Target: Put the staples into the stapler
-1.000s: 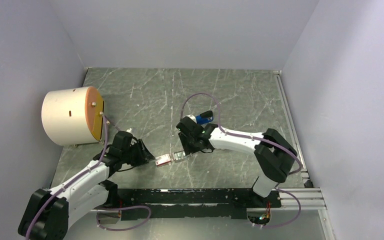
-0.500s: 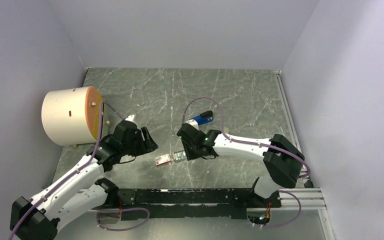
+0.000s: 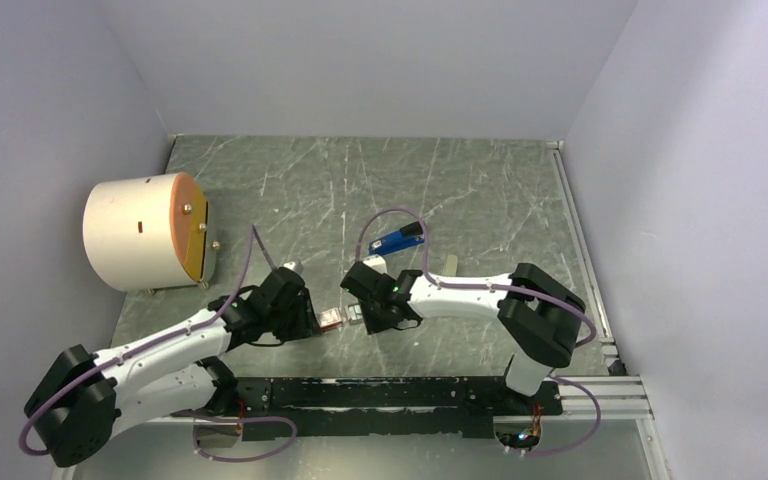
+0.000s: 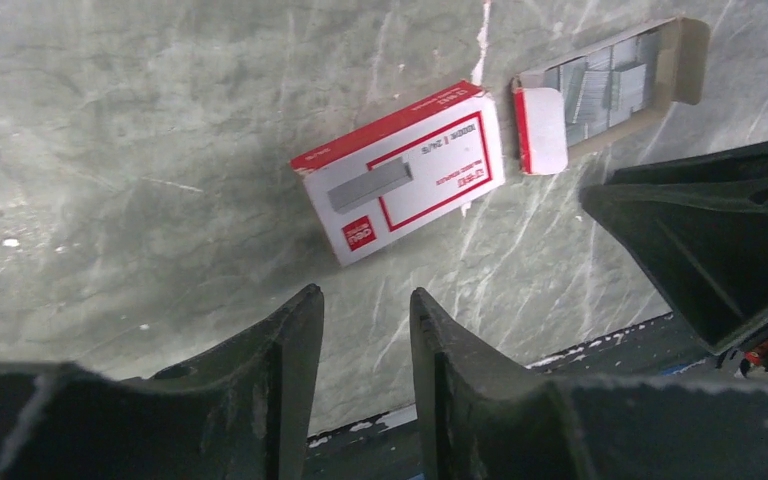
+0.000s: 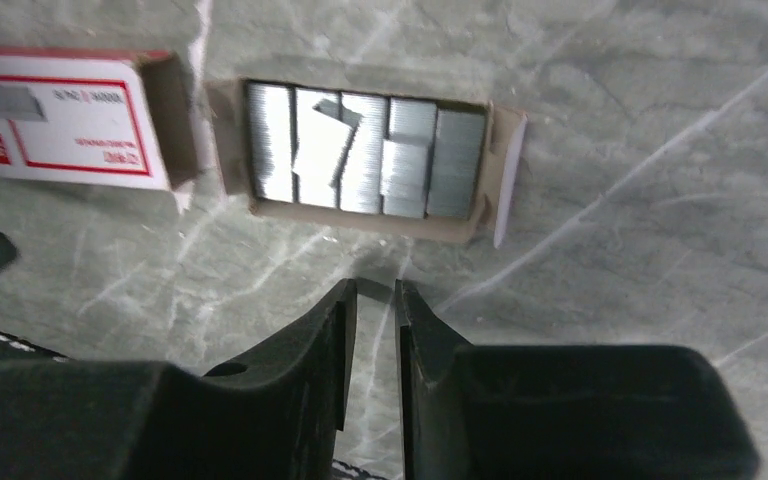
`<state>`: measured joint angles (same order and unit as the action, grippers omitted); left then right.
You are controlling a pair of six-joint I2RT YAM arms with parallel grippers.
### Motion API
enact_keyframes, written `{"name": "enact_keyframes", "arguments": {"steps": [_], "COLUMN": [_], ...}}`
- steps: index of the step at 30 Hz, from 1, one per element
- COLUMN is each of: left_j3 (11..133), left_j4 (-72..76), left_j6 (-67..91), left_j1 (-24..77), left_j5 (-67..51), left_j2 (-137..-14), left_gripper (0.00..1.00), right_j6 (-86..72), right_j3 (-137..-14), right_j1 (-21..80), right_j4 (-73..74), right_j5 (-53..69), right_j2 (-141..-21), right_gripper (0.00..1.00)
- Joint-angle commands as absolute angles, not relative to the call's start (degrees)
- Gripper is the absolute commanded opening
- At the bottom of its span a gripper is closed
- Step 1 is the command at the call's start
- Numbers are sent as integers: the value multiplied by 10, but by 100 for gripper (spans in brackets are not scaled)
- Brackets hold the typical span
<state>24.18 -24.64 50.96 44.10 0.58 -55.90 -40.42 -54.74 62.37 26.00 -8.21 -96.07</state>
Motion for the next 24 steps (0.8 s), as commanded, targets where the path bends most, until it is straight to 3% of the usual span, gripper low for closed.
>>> {"name": "enact_keyframes", "arguments": {"steps": [1, 9, 24], "left_j3": [245, 251, 310], "left_j4": [-193, -171, -179], "left_j6": [528, 541, 555], "left_j1": [460, 487, 479], "left_j5": [-1, 47, 163], "left_j2": [-579, -632, -730], "left_gripper": [44, 46, 48], "right_j6": [-430, -437, -467], "right_j3": [-570, -599, -613], "right_j1": [625, 626, 613], "right_j4": [252, 258, 240], "right_j5": [-93, -118, -143], "right_j2": [-976, -1005, -1025], "right_gripper": [27, 31, 27]}}
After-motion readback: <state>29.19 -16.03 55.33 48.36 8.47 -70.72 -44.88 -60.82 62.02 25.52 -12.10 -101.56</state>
